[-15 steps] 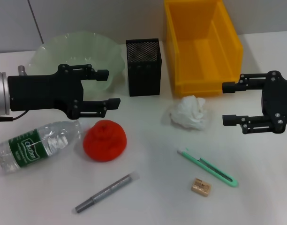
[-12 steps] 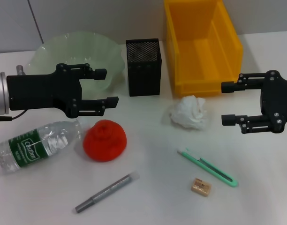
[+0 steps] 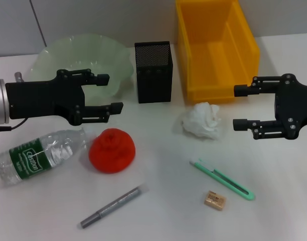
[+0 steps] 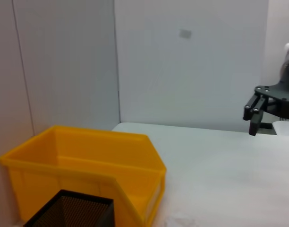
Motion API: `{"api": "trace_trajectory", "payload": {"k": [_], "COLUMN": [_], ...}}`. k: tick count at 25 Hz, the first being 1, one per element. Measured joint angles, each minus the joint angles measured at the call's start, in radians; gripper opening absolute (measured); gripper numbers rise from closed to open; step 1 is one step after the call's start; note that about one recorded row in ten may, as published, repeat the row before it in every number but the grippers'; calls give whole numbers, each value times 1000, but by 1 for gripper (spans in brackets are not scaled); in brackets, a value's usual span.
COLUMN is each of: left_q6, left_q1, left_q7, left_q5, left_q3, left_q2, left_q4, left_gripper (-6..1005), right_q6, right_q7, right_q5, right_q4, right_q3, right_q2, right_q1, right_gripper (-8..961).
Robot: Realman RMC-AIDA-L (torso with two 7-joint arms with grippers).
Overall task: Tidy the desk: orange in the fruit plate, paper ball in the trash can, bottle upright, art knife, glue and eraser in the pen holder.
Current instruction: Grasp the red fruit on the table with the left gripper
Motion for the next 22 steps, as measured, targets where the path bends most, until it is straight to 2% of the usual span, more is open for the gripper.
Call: {"api": "trace_trajectory", "payload": {"k": [6,8,9,13,18,22], "left_q6": [-73,-73,-65,-43,-32,-36], "left_q1": [-8,-22,-41,-63,-66,-67], "left_q7": [-74,-100,-131,-166,-172,-176], "left_q5": [43,100,177,268,282,315], "left_q3": [35,48,51,52,52,68], "left_q2": [-3,-2,-4,-6,-5,-12], "left_q4": [11,19,28,31,33,33], "left_gripper": [740,738,736,732,726,721], "right_q6": [10,11,12,12,18,20], "right_q7": [5,5,6,7,9,9], "right_q5": [0,0,0,0,0,0], "right_q4": [-1,0,1,1,1,1], "right_q3": [4,10,13,14,14,14], "right_q2": [4,4,5,5,7,8], "right_q1": [1,1,1,1,0,1], "right_gripper": [697,697,697,697,697,698]}}
